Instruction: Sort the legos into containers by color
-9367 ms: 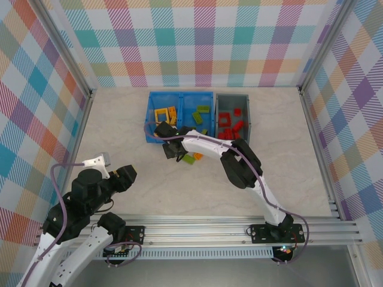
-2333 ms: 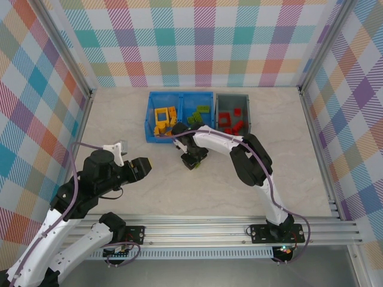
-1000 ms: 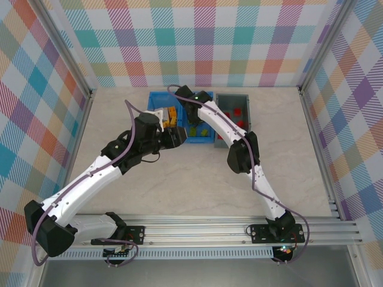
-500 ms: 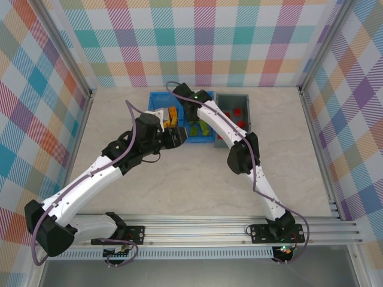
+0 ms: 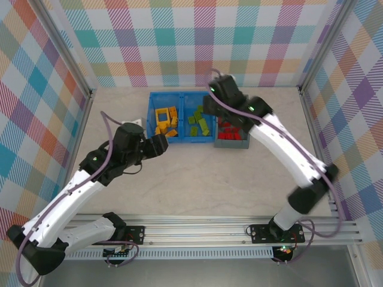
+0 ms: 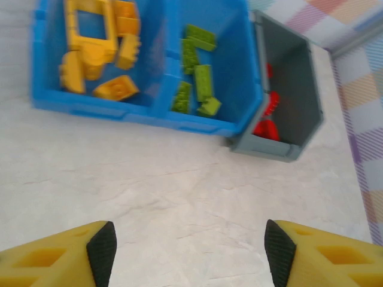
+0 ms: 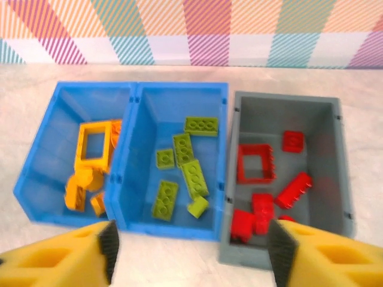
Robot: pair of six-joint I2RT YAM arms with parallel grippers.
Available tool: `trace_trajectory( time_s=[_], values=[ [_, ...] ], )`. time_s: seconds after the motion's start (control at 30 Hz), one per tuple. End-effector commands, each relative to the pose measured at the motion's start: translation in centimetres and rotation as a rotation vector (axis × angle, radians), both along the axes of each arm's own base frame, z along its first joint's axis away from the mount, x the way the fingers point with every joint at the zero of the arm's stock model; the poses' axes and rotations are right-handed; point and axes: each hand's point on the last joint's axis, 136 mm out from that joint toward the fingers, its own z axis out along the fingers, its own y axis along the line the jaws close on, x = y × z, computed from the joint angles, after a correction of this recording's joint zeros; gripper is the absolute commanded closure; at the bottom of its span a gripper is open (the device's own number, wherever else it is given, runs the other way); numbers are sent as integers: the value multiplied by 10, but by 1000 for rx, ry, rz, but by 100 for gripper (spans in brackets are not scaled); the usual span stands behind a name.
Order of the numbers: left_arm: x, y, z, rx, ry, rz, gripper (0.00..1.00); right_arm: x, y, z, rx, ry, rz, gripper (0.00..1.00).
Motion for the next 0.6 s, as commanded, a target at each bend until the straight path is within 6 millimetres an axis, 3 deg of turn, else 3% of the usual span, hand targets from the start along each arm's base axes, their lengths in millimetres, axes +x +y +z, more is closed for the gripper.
trace_trajectory(
  time_s=[0.0, 0.17, 0.23, 0.3, 0.37, 0.43, 0.57],
  values=[
    [-14, 42, -13, 46, 68, 97, 0, -26, -33, -10, 28, -68, -9, 0],
    [-18, 91, -4, 245, -34, 199, 0, -84, -118, -30, -7, -201, -144, 0],
    [-17, 133, -3, 387, -57, 402, 0, -103, -167, -41, -50, -245, -328, 0],
    [-15, 164, -6, 518, -120, 560, 0, -114, -199, -51, -94, -267, -443, 0],
    [4, 160, -22, 655, -217, 471, 0, -111, -210, -70, -147, -283, -444, 0],
    [19, 152, -53, 741, -266, 358, 0, -99, -204, -89, -157, -340, -352, 0],
    [43, 154, -102, 638, -241, 319, 0, -78, -213, -145, -199, -388, -296, 0]
  ],
)
